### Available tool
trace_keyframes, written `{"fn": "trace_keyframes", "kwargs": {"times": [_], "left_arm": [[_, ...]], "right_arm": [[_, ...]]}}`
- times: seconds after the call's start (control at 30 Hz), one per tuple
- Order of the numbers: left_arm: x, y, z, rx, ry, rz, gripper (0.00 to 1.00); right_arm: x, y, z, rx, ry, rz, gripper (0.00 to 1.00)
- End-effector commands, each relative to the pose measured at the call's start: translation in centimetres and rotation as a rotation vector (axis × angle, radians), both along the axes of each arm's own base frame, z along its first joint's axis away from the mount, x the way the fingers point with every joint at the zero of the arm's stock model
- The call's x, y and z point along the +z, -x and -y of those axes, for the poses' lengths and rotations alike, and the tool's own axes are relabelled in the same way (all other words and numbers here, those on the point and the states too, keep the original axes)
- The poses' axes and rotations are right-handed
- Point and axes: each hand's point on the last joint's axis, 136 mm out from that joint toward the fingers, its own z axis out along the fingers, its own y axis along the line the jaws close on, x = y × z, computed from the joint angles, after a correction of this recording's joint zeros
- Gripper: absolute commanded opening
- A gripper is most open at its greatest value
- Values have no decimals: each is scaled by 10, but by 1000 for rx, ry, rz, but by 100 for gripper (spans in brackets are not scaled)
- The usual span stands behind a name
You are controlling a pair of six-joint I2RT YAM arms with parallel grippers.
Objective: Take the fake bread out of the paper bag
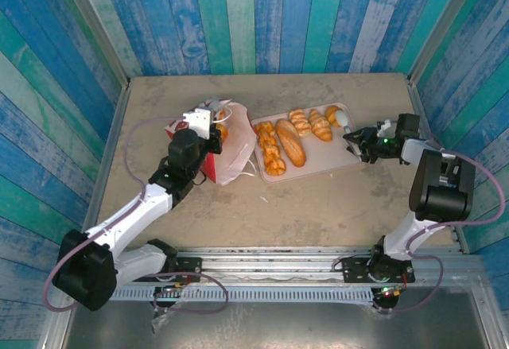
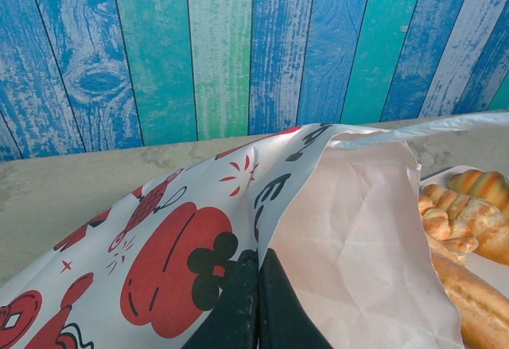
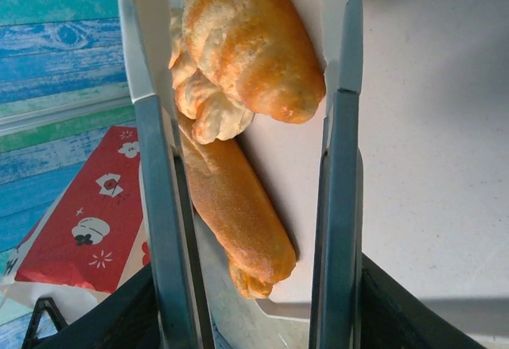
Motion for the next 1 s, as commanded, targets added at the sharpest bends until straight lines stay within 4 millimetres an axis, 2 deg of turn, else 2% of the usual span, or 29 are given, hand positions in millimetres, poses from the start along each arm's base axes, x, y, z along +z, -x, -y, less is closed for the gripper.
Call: {"fn": "trace_keyframes", "kwargs": {"times": [0.0, 0.1, 0.53, 0.73, 0.97], "left_arm": [[16, 3, -3, 8, 10, 47, 2], [16, 3, -4, 11, 8, 47, 2], [15, 4, -4, 11, 7, 52, 2], [16, 4, -6, 17, 1, 56, 2], [16, 5, -5, 12, -11, 62, 2]], "right_arm": [[0, 6, 5, -26, 36, -15, 57], [2, 8, 7, -36, 47, -14, 61], [24, 15, 15, -65, 127, 0, 61], [36, 21, 14, -55, 140, 26, 54], [71, 44, 3, 8, 214, 105, 46]]}}
